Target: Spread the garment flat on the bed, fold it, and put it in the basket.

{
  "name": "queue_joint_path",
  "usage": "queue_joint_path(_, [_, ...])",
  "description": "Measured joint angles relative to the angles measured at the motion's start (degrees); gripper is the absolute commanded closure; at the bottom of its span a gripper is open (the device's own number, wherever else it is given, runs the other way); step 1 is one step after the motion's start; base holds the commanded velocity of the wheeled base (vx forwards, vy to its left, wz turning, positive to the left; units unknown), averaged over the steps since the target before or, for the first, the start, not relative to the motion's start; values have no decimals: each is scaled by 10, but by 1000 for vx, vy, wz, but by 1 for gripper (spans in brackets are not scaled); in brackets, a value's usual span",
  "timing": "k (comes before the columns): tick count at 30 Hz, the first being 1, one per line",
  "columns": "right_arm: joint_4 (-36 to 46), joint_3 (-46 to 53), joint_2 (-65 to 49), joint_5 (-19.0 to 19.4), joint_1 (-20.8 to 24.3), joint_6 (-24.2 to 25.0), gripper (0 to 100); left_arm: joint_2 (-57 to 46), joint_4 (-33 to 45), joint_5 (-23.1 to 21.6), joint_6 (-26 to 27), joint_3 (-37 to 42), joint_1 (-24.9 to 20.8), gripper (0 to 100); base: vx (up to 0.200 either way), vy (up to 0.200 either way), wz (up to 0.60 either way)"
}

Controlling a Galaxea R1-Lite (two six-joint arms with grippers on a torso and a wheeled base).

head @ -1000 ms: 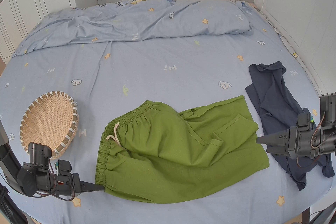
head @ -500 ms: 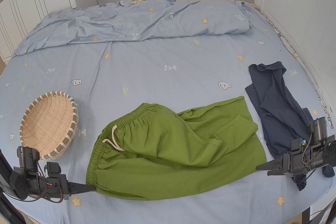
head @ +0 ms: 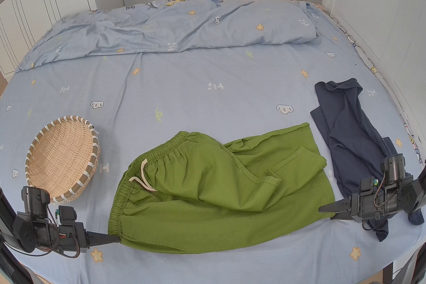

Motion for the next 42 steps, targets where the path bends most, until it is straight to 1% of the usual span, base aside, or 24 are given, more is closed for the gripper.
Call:
queue_joint_path(3, [-17, 0, 13, 20, -7, 2, 0, 2, 0, 0, 0, -1, 0, 100, 0, 0, 0])
queue_joint_path(9, [-22, -3, 26, 27, -9, 2, 0, 3, 0, 0, 0, 0, 0, 100, 0, 0, 0])
queue_joint_path(14, [-42, 0, 31, 61, -11, 2, 0, 6, 0, 0, 0, -1, -1, 100, 0, 0, 0])
queue_joint_path(22, [-58, 2, 48, 69, -16, 3, 0, 13, 0, 0, 0, -4, 0, 100, 0, 0, 0])
queue_joint_path(23, [-59, 2, 49, 69, -17, 3, 100, 14, 0, 0, 1, -4, 0, 100, 0, 0, 0])
queue_joint_path(35, [-60, 16, 57, 68, -49, -1, 100, 18, 0, 0, 1, -5, 1, 100, 0, 0, 0])
queue_joint_path(42, [-88, 39, 54, 74, -71, -2, 100, 20, 1, 0, -3, -7, 6, 100, 0, 0, 0])
